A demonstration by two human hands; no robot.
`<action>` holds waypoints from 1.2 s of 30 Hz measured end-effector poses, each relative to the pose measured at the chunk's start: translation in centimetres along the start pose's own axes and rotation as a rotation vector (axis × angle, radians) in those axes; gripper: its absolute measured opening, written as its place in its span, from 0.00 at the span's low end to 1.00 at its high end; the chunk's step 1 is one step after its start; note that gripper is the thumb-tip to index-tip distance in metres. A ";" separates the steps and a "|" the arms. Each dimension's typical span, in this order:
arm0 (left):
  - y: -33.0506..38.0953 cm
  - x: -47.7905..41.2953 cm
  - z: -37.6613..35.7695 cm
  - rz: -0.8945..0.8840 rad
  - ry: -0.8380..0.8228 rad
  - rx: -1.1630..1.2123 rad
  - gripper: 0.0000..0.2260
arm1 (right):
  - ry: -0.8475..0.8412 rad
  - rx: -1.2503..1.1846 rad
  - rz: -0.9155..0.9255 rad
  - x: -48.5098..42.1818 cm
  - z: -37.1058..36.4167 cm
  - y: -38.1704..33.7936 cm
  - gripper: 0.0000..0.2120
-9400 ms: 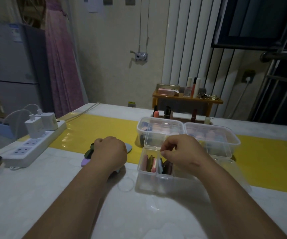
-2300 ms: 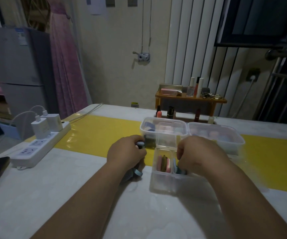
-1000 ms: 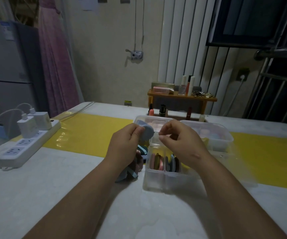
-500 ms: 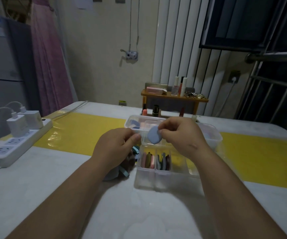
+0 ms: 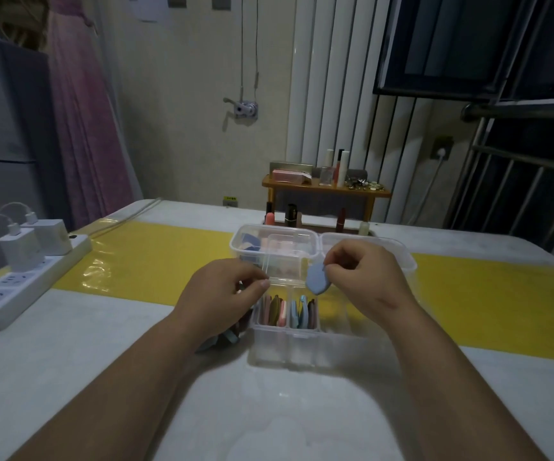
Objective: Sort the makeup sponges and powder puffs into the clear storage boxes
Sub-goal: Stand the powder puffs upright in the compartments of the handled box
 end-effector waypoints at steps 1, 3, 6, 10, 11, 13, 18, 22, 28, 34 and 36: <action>0.1 0.0 0.0 0.003 -0.003 0.005 0.09 | 0.013 -0.010 -0.002 0.1 0.4 -0.1 0.07; 0.1 -0.1 -0.1 0.005 -0.008 0.010 0.09 | 0.029 -0.017 -0.001 0.3 0.9 -0.4 0.06; 0.0 -0.1 -0.2 0.016 -0.017 0.006 0.09 | 0.014 0.026 -0.016 0.6 1.1 -0.7 0.05; -0.1 -0.2 -0.4 0.030 -0.031 0.003 0.09 | -0.175 0.146 -0.137 0.5 -0.6 -0.3 0.05; -0.1 -0.2 -0.4 0.031 -0.034 0.002 0.09 | -0.231 0.201 -0.164 0.5 -1.1 -0.2 0.04; 0.0 -0.1 -0.3 0.032 -0.038 0.004 0.09 | -0.304 0.286 -0.191 0.5 -1.9 -0.1 0.03; 0.0 -0.1 -0.3 0.046 -0.052 0.020 0.09 | -0.362 0.327 -0.212 0.7 -2.2 -0.1 0.04; -0.1 -0.1 -0.4 0.061 -0.058 0.018 0.09 | -0.399 0.347 -0.221 0.8 -2.4 0.0 0.06; -0.2 -0.1 -0.5 0.146 -0.044 0.101 0.10 | -0.378 0.330 -0.207 0.6 -2.5 0.1 0.05; -0.2 -0.1 -0.2 0.215 0.015 0.130 0.09 | -0.380 0.288 -0.204 0.4 -2.4 0.1 0.06; -0.3 -0.1 -0.2 0.222 0.016 0.135 0.08 | -0.378 0.280 -0.198 0.4 -2.5 0.1 0.06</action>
Point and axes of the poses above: each hand's wrist, its own x-axis away from the middle knuckle, its own z-axis out of the back of the hand, y = z × x, the point moved 7 cm from there along -x, towards the middle knuckle, and after that the axes turned 12 degrees about -y, right-handed, at the moved point
